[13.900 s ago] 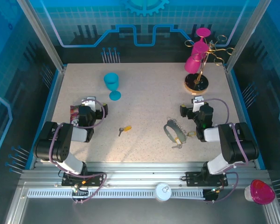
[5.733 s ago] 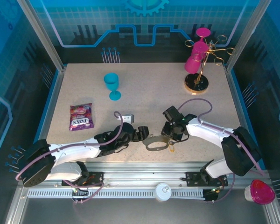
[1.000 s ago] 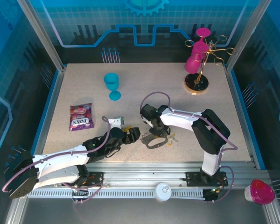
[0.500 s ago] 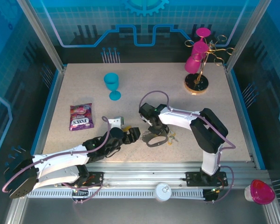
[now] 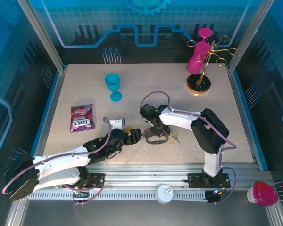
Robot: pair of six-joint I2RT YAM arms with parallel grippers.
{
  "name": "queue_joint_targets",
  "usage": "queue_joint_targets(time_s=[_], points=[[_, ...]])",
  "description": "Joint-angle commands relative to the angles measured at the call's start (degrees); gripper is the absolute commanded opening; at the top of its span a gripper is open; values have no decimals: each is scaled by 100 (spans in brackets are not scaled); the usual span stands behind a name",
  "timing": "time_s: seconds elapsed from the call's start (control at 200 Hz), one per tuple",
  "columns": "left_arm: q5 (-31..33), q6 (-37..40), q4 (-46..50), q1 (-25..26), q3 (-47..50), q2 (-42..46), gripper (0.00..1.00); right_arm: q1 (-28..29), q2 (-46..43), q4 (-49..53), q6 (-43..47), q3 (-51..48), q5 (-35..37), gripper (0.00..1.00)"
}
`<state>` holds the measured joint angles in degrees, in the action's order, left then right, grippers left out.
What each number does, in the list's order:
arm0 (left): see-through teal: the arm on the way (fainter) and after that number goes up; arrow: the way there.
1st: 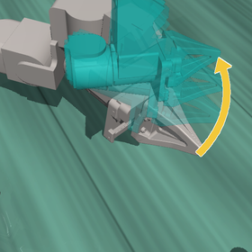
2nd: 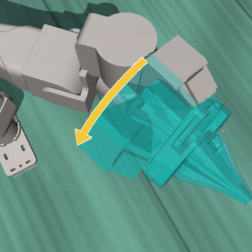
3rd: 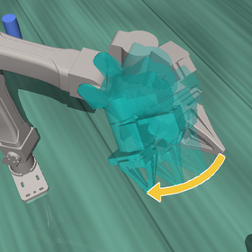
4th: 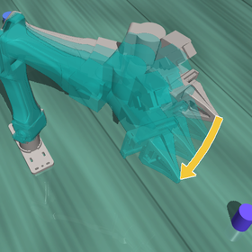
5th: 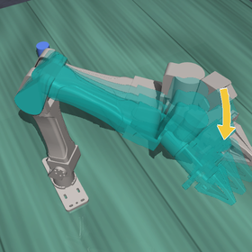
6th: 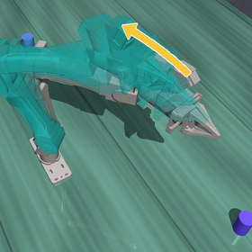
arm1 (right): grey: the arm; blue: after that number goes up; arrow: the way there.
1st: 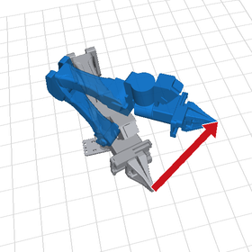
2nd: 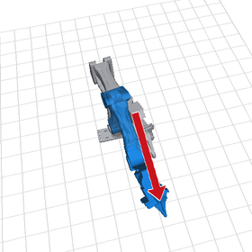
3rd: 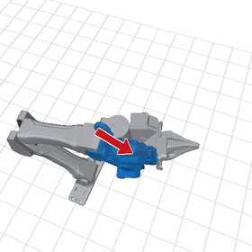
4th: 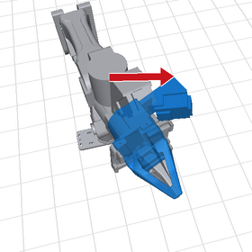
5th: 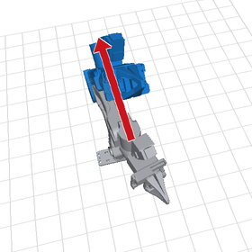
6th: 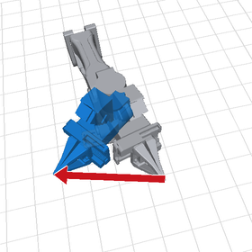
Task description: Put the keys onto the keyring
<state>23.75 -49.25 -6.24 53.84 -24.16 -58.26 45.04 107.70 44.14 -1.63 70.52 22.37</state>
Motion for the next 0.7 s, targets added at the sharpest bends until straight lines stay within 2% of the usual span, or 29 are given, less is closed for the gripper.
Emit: queue_joint_targets(time_s=[0.0,0.23,0.43,0.575,0.695], points=[[60,3,79,12,-14,63,89,49,-342,114,-131,43,-378,5],[108,137,54,12,-24,35,89,-97,-1180,-117,-263,-242,-1207,0],[197,707,-8,11,-138,3,89,-326,-1995,-478,-382,-597,-1932,0],[126,1851,-150,-18,-267,71,90,-470,-2427,-763,-430,-775,-2443,0],[-596,3417,-293,-169,-392,212,90,-548,-2614,-844,-303,-842,-2711,0]])
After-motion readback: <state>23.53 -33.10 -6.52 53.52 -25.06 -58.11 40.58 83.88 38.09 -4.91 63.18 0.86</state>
